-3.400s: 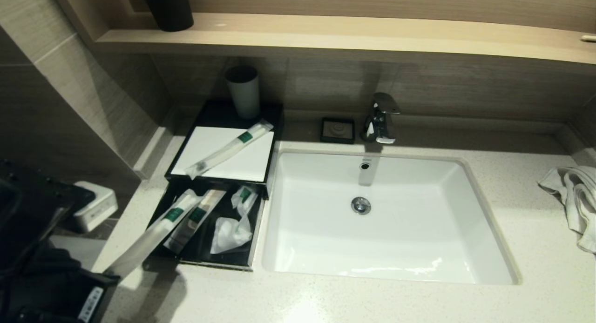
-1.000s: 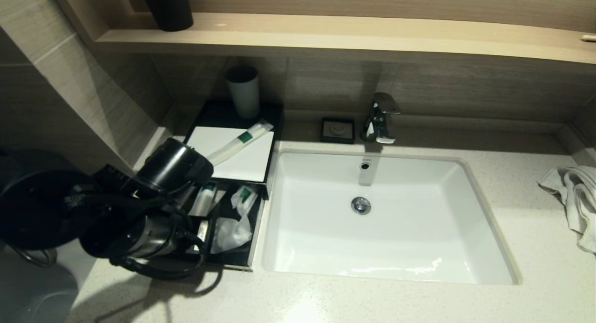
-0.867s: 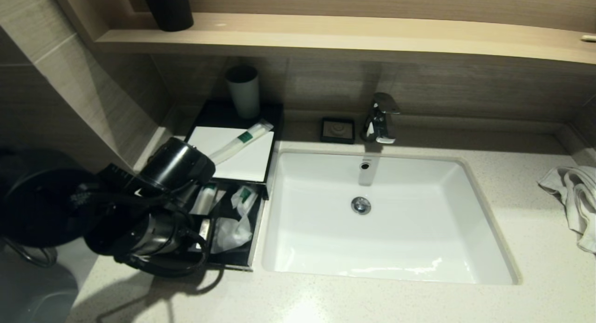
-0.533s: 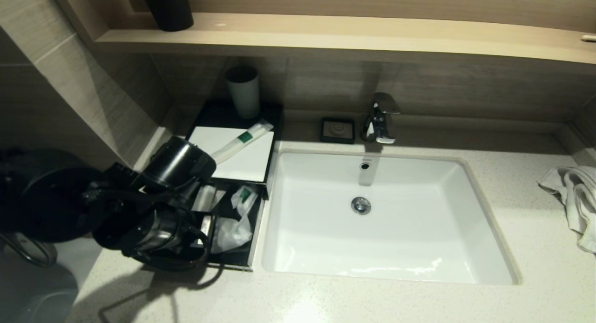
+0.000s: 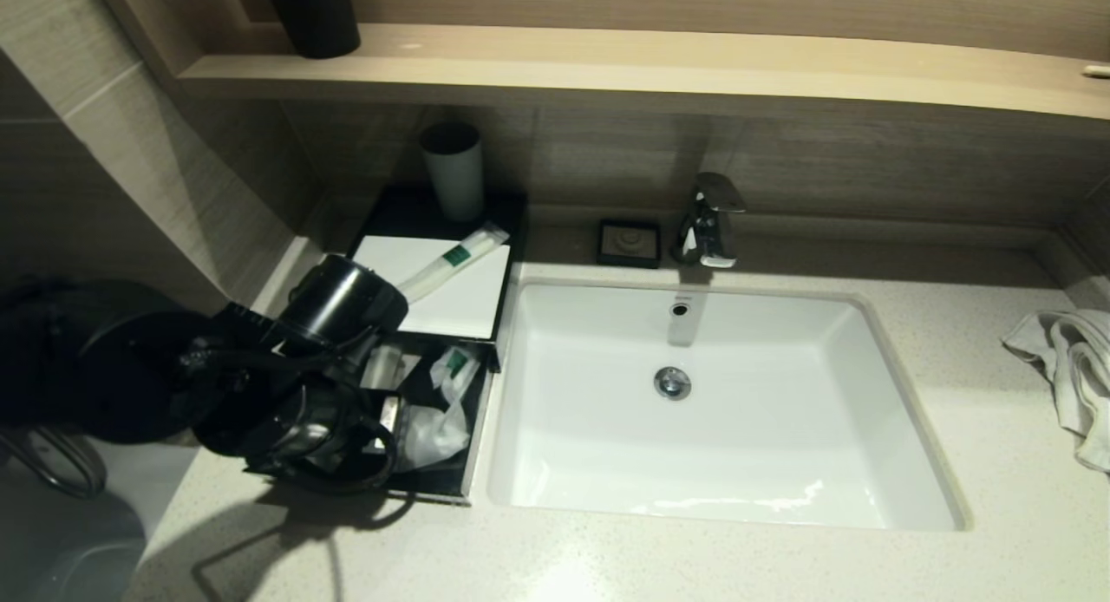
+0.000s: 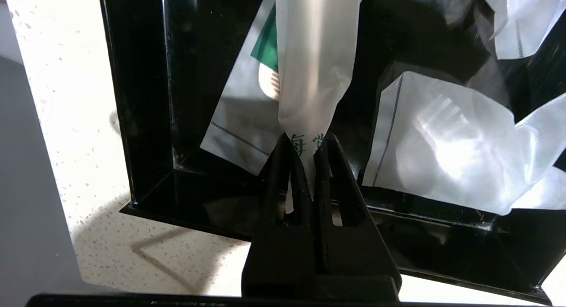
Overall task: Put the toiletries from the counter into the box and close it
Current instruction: Place the bathroom toiletry into the drawer
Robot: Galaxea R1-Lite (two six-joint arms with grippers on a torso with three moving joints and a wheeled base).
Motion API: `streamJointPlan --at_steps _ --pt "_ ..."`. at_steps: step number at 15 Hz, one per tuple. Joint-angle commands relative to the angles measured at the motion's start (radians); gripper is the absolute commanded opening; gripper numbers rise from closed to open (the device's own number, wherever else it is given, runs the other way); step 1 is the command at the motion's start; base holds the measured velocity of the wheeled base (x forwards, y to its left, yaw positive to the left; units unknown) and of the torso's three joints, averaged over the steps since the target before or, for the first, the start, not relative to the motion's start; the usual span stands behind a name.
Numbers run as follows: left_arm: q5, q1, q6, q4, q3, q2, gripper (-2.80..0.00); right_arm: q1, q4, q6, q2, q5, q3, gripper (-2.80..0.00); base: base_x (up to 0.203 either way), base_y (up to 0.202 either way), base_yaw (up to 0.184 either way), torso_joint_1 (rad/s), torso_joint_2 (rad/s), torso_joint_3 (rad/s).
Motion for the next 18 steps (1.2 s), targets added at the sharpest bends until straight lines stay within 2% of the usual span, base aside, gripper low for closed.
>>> streamJointPlan --at_steps 1,5,6,13,15,18 --pt "0.003 0.001 0.005 0.001 -0.015 0.013 -2.8 0.0 0.001 0.0 0.0 0.001 0.0 -2.8 0.0 0.0 0.0 0.0 0.0 0.0" --pt "0.003 0.005 0.015 -0.017 -0.019 0.017 -2.8 0.0 0.001 -0.001 0.0 0.001 0.0 -2.8 0.0 0.0 0.0 0.0 0.0 0.0" --pt "0.003 0.005 0.015 -0.016 -0.022 0.017 0.0 0.0 0.001 -0.001 0.0 0.001 0.0 -2.8 0.0 0.0 0.0 0.0 0.0 0.0" --pt "0.003 0.005 0.015 -0.003 -0.026 -0.032 0.0 -0.001 -0.001 0.0 0.0 0.001 0.0 -2.8 0.0 0.0 0.0 0.0 0.0 0.0" --pt "0.003 0.005 0.053 -0.004 -0.026 -0.064 0.0 0.0 0.001 0.0 0.0 0.001 0.0 -2.8 0.0 0.0 0.0 0.0 0.0 0.0" --pt "0.004 0.005 0.064 0.0 -0.049 -0.1 0.0 0.0 -0.001 0.0 0.0 0.001 0.0 -2.8 0.0 0.0 0.0 0.0 0.0 0.0"
